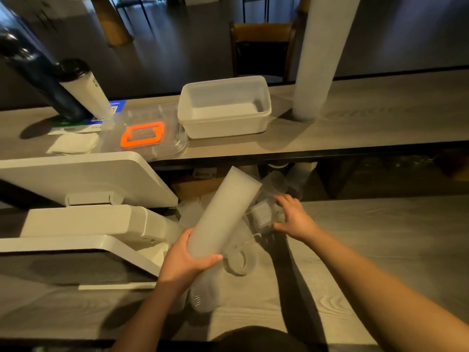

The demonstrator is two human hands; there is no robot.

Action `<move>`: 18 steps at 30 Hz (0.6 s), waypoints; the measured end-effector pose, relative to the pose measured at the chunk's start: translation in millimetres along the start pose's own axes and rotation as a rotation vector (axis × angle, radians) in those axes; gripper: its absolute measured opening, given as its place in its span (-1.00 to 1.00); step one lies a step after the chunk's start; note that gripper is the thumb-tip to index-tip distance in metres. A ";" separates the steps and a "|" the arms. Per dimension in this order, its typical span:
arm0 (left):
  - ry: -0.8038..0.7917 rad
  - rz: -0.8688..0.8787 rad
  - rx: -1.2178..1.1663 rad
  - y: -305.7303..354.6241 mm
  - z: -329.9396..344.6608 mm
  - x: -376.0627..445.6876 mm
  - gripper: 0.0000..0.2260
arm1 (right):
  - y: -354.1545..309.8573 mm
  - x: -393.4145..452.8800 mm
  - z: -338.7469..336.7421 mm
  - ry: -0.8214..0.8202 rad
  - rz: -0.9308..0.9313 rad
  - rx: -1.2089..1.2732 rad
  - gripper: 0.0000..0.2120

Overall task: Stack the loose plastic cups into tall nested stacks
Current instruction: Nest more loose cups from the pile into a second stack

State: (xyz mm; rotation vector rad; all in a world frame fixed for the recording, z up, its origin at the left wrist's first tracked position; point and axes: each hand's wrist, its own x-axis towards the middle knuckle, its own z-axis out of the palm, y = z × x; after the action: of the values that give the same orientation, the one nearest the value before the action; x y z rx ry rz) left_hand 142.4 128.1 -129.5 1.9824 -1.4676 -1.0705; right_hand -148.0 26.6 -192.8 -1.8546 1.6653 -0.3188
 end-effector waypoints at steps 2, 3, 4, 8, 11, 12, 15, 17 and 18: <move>-0.013 -0.015 0.005 -0.3 -2.0 2.0 -0.27 | -1.3 9.9 4.5 -0.040 -0.012 -0.093 -0.15; -0.018 -0.025 0.000 -0.1 -3.3 2.8 -0.26 | -1.4 14.6 7.0 -0.064 -0.010 -0.138 -0.13; -0.019 -0.031 -0.007 0.1 -4.8 3.7 -0.26 | -1.9 18.2 9.7 -0.085 -0.010 -0.183 -0.11; -0.008 -0.033 0.007 3.6 -9.4 6.4 -0.27 | 1.4 27.4 20.8 -0.122 -0.002 -0.282 -0.08; -0.008 -0.014 0.021 6.4 -10.2 6.6 -0.28 | 4.0 27.5 23.1 -0.064 -0.033 -0.309 -0.15; -0.009 -0.013 0.022 6.8 -10.1 6.3 -0.28 | 5.2 25.7 23.2 -0.038 -0.043 -0.296 -0.19; -0.015 -0.012 0.016 6.2 -8.7 4.9 -0.27 | 9.5 13.5 22.5 0.003 0.000 -0.164 -0.29; -0.020 -0.005 0.020 6.2 -7.0 4.0 -0.26 | 12.8 2.5 20.2 0.047 0.028 -0.029 -0.30; -0.020 -0.003 0.031 6.2 -5.9 3.5 -0.26 | 14.6 -3.1 19.1 0.084 0.030 0.033 -0.29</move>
State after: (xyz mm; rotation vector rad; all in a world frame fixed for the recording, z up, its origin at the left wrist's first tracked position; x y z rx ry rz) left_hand 144.0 122.2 -122.6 2.0014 -1.4998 -1.0780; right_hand -149.7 34.7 -215.5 -1.8125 1.7323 -0.4144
